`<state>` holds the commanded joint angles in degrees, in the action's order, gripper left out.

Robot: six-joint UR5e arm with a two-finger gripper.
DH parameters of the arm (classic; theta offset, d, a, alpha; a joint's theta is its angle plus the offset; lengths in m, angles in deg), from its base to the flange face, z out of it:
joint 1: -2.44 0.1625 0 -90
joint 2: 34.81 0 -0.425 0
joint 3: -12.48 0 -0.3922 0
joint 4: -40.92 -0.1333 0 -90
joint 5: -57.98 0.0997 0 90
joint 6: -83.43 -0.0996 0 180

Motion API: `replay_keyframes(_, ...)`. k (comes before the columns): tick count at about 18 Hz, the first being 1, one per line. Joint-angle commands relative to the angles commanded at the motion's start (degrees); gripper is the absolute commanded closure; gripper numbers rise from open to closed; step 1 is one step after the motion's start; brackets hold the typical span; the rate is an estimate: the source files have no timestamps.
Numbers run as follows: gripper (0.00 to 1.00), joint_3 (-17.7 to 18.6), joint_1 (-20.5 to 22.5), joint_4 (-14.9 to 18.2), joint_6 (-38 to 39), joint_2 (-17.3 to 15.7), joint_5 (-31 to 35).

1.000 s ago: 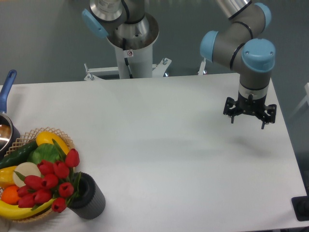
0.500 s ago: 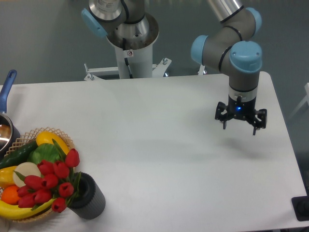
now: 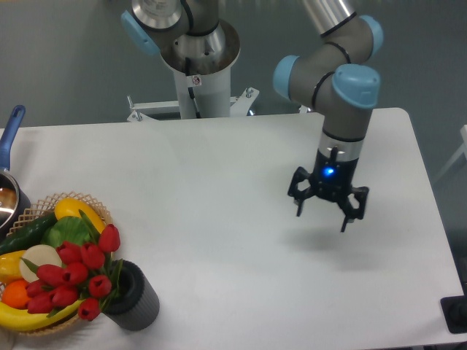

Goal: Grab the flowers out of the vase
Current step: 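Move the open gripper toward the red tulips in the grey vase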

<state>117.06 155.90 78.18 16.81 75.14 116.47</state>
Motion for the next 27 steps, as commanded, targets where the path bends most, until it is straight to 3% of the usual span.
replay_keyframes(3,0.0,0.1,-1.4,0.0,-0.1,-0.6,-14.5)
replay_keyframes(6,0.0,-0.5,-3.9,0.0,-0.3,-1.1,-21.9)
replay_keyframes(10,0.0,-3.5,-8.0,0.0,0.1,-0.5,-23.4)
replay_keyframes(14,0.0,-3.6,-11.2,0.0,0.2,0.4,-26.0)
replay_keyframes(17,0.0,-3.6,-12.1,-0.3,0.2,2.4,-29.9)
replay_keyframes(21,0.0,-5.3,-13.7,-0.7,0.2,5.1,-30.5)
replay_keyframes(24,0.0,-7.5,-15.0,-0.7,0.3,6.9,-31.0)
replay_keyframes(27,0.0,-12.0,-16.4,-0.7,2.1,10.1,-31.0)
